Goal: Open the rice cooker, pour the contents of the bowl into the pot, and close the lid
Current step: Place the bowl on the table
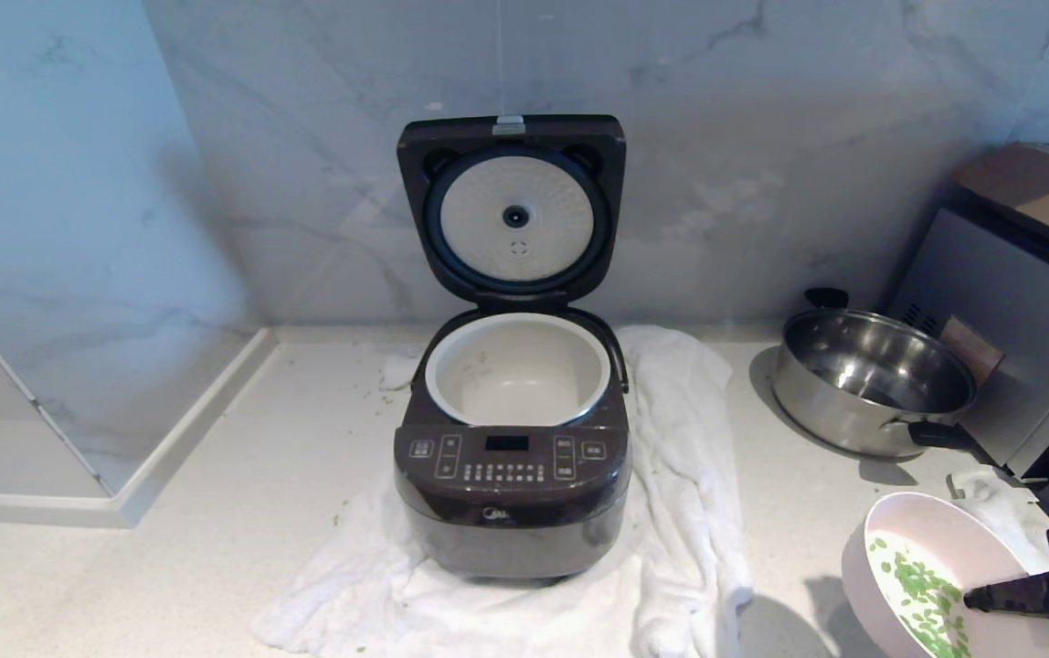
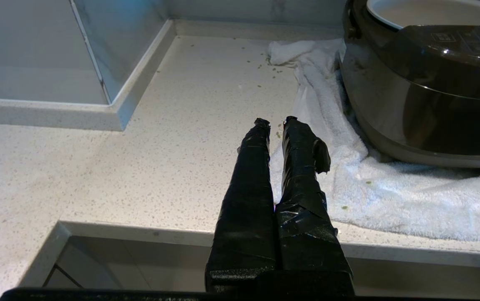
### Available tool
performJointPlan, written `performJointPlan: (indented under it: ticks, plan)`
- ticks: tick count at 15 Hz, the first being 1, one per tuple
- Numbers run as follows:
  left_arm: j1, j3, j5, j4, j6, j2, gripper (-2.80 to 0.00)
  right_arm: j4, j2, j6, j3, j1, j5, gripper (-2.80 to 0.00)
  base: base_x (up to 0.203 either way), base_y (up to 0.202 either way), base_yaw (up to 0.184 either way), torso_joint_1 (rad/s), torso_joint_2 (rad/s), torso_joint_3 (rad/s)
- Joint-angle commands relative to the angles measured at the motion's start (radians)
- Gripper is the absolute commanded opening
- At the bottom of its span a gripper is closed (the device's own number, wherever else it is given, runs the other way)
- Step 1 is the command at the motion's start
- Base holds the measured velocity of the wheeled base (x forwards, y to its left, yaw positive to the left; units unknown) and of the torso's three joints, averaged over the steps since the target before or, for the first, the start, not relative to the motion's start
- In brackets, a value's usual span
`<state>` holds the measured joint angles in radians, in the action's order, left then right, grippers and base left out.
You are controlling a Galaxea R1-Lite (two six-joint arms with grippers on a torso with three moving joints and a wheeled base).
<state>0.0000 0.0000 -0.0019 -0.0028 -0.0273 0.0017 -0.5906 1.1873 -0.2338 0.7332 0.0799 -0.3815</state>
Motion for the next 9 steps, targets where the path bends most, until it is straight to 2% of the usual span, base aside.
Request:
performJointPlan:
  ticks: [1,9]
  plan:
    - [0.0,0.003,0.0,0.0,0.0,0.001,-2.8,-0.005,-0.161,-0.001,-0.001,-0.017,-0.002,-2.8,0.0,0.0,0.0,0.0,0.0,0.0]
    - [0.0,0.002,0.0,0.0,0.0,0.0,-2.8,-0.059,-0.703,0.001,-0.016,-0.09,-0.081,-2.8,0.0,0.0,0.0,0.0,0.0,0.0]
